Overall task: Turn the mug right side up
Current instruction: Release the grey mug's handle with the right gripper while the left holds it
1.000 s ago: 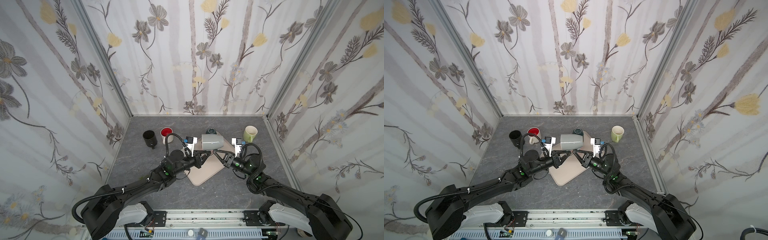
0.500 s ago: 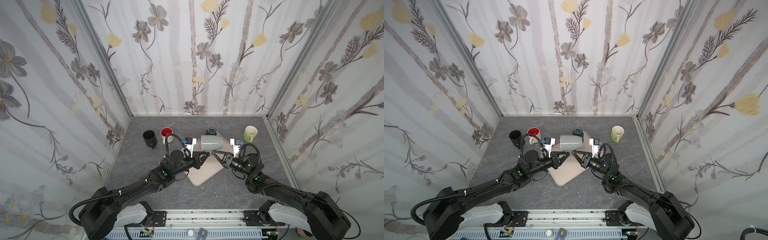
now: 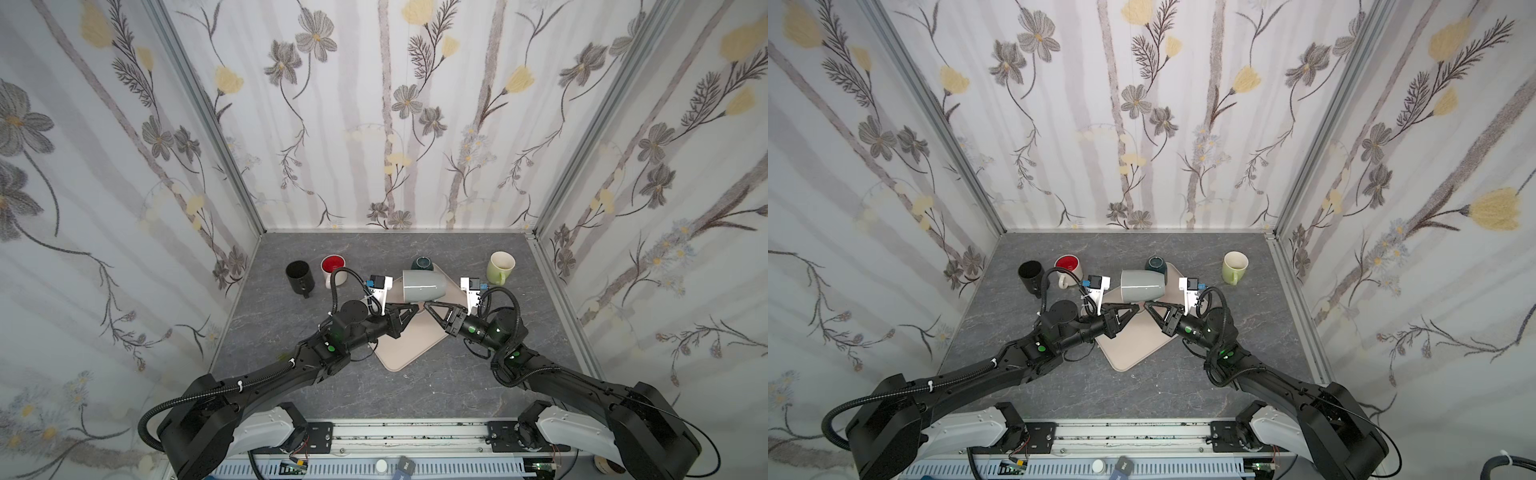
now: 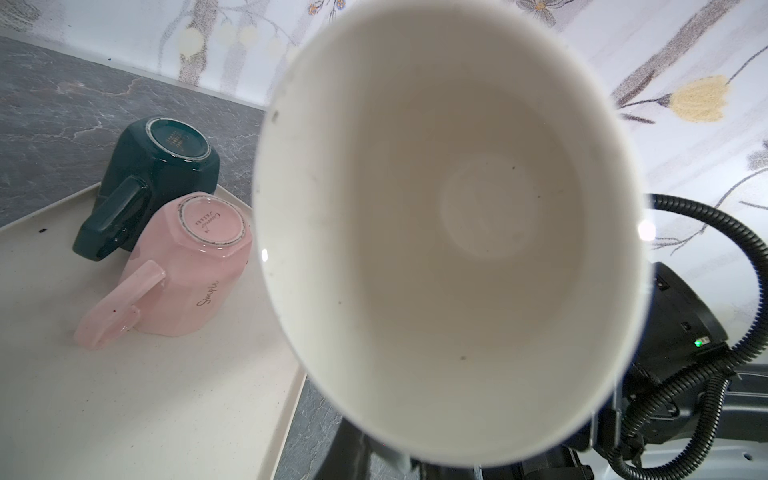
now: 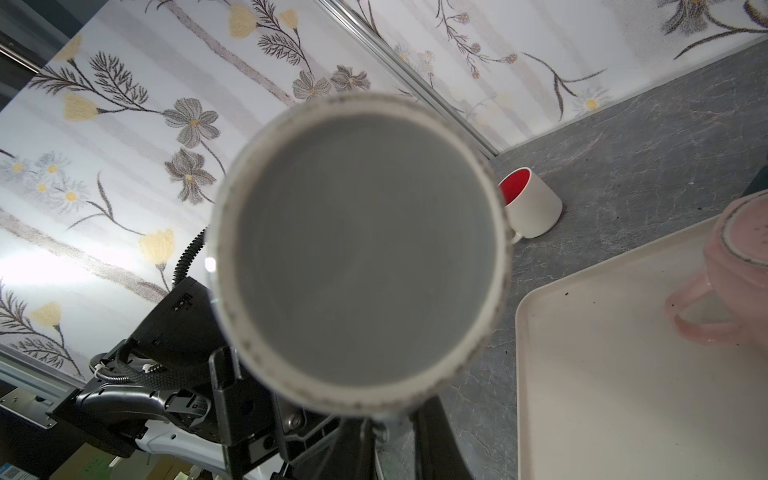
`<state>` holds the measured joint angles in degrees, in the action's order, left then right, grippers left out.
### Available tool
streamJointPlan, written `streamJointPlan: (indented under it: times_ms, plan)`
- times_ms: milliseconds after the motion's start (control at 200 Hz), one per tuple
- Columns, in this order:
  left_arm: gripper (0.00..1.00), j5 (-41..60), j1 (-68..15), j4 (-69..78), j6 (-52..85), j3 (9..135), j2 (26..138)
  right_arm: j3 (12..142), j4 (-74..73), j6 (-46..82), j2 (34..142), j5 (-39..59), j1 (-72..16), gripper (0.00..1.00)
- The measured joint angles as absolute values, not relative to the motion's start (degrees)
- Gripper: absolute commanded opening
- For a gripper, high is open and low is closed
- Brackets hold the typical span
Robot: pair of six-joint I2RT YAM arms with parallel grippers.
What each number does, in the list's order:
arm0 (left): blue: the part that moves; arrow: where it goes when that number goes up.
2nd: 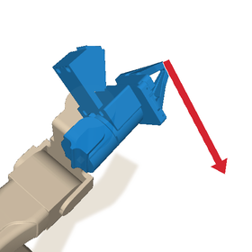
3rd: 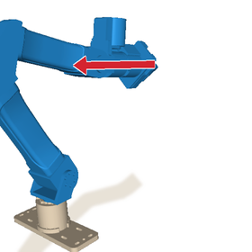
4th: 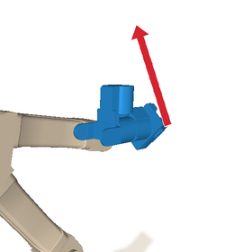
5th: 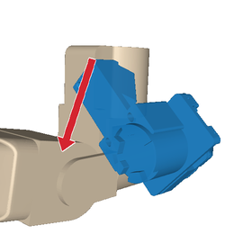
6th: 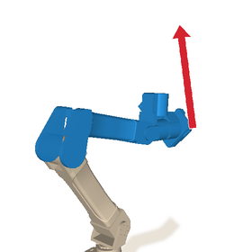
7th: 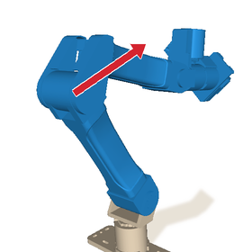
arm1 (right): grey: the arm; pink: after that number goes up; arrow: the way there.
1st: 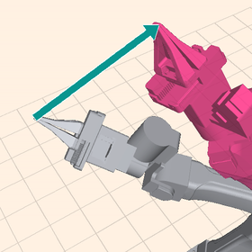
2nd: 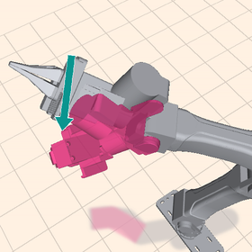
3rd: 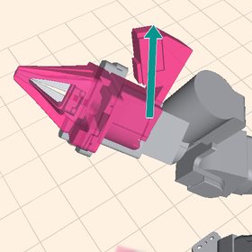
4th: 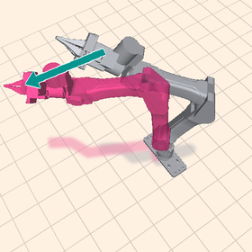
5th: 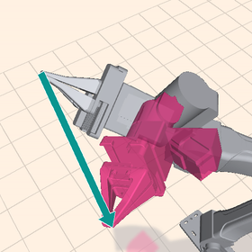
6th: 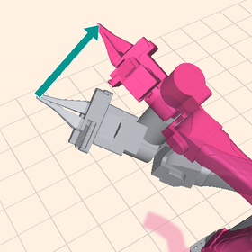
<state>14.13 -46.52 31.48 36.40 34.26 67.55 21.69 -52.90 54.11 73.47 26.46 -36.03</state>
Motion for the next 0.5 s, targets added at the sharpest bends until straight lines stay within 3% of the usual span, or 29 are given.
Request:
streamJointPlan:
  times_ms: [230, 500]
  plan:
    - [0.0, 13.72, -46.52, 31.57, 36.49, 34.37, 67.61, 21.52, -51.96, 53.32, 73.58, 26.15, -36.01, 0.25]
    - [0.0, 12.47, -46.44, 32.73, 36.88, 35.03, 68.88, 21.43, -51.16, 52.4, 73.56, 26.48, -36.03, 0.28]
